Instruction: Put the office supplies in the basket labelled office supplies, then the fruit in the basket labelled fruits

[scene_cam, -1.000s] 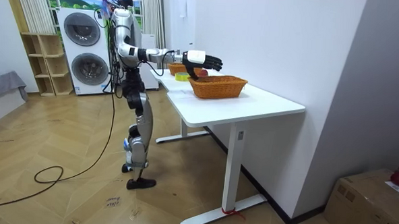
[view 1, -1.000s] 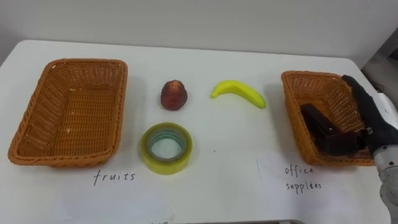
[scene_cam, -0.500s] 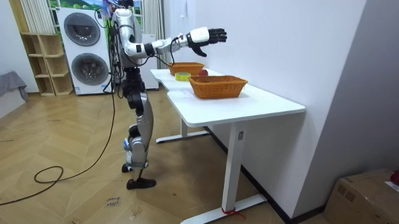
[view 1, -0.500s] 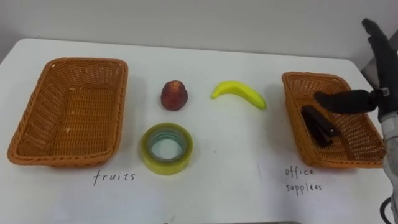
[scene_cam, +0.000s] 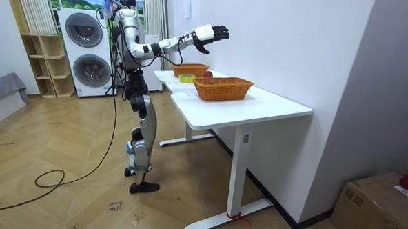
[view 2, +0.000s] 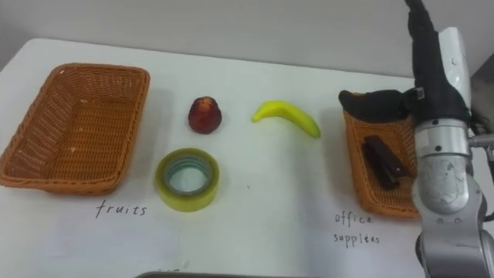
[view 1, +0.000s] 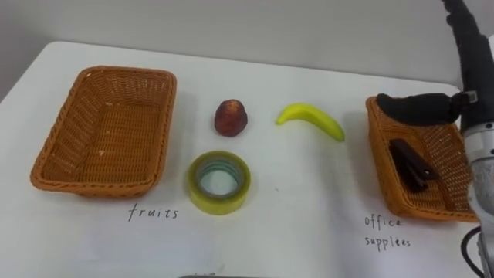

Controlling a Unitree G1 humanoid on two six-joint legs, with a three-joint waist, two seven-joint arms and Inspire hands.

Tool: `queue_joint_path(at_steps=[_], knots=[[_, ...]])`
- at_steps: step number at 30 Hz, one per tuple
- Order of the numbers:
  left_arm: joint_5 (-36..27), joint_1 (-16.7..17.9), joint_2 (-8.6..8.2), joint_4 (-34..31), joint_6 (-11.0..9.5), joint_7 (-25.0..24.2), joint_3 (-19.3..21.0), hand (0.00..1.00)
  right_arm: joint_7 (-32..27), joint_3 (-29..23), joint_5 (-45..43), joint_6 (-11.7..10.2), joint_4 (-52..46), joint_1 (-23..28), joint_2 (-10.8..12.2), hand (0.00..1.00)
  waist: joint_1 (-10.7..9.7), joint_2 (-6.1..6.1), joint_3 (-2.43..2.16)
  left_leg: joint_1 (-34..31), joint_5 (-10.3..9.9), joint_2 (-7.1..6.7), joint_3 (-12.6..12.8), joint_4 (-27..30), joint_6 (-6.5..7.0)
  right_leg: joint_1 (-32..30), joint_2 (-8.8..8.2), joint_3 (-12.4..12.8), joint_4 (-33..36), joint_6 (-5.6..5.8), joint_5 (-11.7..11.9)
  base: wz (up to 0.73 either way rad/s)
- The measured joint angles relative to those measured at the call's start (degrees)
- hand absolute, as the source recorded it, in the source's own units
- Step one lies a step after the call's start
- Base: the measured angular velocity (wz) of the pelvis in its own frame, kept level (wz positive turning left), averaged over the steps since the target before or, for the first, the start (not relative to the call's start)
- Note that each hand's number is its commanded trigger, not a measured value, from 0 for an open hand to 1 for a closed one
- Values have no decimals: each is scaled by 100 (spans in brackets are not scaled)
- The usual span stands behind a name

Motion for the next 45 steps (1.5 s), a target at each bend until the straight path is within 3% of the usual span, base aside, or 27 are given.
queue_joint_path(at_steps=[11, 18, 20, 29, 33, 38, 43, 45], knots=[[18, -68, 19, 76, 243, -3, -152, 0, 12, 508, 503, 50, 0, -8, 20, 0, 188, 16, 6, -33, 1, 1, -105, 2, 0, 1, -8, -93, -10, 0, 0, 2], [3, -192, 26, 87, 232, -6, -152, 0, 192, 1094, 606, 49, 0, -13, 32, 0, 328, 60, 25, -20, 6, -7, -102, 25, 5, 20, -27, -83, -6, 1, 0, 0], [1, -196, 25, 82, 232, -15, -152, 0, 334, 1214, 612, 49, 0, -13, 167, 0, 329, 63, 27, -21, 6, -7, -102, 20, 5, 21, -26, -84, -1, 1, 0, 0], [18, -246, -33, -94, 252, -8, -154, 0, 761, 1343, 590, 187, -9, -18, 500, 0, 484, 75, 26, -39, 5, -6, -98, -10, 4, -8, -20, -88, -4, 0, 0, 0], [19, -217, -40, -163, 257, 66, -213, 0, 1008, 1576, 383, 304, -9, -163, 503, 0, 536, 85, 19, -60, 5, -7, -112, -3, 4, -21, -14, -105, -16, 1, 0, 1], [128, -239, -54, -289, 312, 116, -264, 0, 1153, 1653, 14, 387, -8, -303, 517, 0, 606, 91, -32, -122, 21, -69, -243, 11, 9, -7, -35, -148, -107, 1, 0, 10], [125, -271, -72, -306, 323, 214, -269, 0, 1156, 1689, -21, 427, -8, -304, 532, 0, 610, 84, -28, -114, 25, -69, -286, 8, 7, 4, -39, -169, -118, 1, 0, 5], [125, -283, -74, -306, 323, 241, -268, 0, 1157, 1721, -22, 432, -8, -304, 532, 0, 610, 68, -6, -122, 28, -69, -287, 7, 6, 5, -73, -170, -116, 1, 0, 0]])
